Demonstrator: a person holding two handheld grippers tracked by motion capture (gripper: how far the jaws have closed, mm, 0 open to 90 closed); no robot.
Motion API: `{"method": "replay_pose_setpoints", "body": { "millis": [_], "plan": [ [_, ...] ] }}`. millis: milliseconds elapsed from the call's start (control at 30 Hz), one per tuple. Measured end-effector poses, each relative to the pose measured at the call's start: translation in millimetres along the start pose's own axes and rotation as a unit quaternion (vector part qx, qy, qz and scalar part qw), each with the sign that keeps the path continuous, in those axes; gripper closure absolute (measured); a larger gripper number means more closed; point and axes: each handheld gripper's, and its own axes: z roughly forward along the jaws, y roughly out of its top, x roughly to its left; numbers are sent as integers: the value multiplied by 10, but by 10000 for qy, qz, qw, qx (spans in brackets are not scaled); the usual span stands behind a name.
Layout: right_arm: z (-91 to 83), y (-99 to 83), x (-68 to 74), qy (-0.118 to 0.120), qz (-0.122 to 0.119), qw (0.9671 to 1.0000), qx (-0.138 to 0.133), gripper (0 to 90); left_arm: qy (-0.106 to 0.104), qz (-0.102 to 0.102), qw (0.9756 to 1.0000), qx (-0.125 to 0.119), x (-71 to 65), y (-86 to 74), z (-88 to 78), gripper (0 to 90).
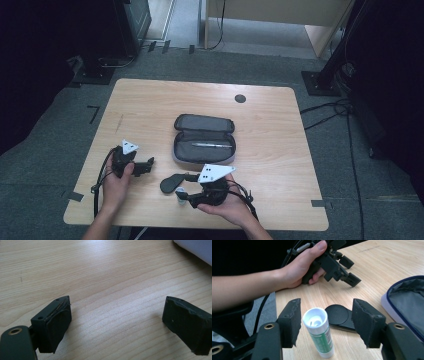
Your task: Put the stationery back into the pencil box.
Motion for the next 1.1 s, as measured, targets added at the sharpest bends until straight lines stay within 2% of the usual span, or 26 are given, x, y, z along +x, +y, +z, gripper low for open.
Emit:
{"method": "replay_pose_setpoints", "body": {
  "millis": [233,367,467,533,733,800,1100],
  "plan": [
    [128,-81,56,-43,-226,9992,317,393,2,-2,10000,-12,0,-1,2,90],
    [181,-116,91,-176,-436,9979,451,495,1,-1,10000,-2,0,0,1,90],
    [203,-139,109,-225,-553,9969,519,631,-3,2,10000,-3,-1,0,1,89],
    [208,-147,115,-252,-594,9965,533,660,0,3,10000,-3,-1,0,1,90],
    [176,-134,83,-251,-502,9970,532,663,-4,1,10000,-4,-1,0,1,89],
    [145,-121,63,-235,-405,9978,465,664,-3,2,10000,-4,-1,0,1,90],
    [-79,-19,-70,-545,-197,9982,146,663,-5,11,10000,-2,-2,0,0,90]
  ]
}}
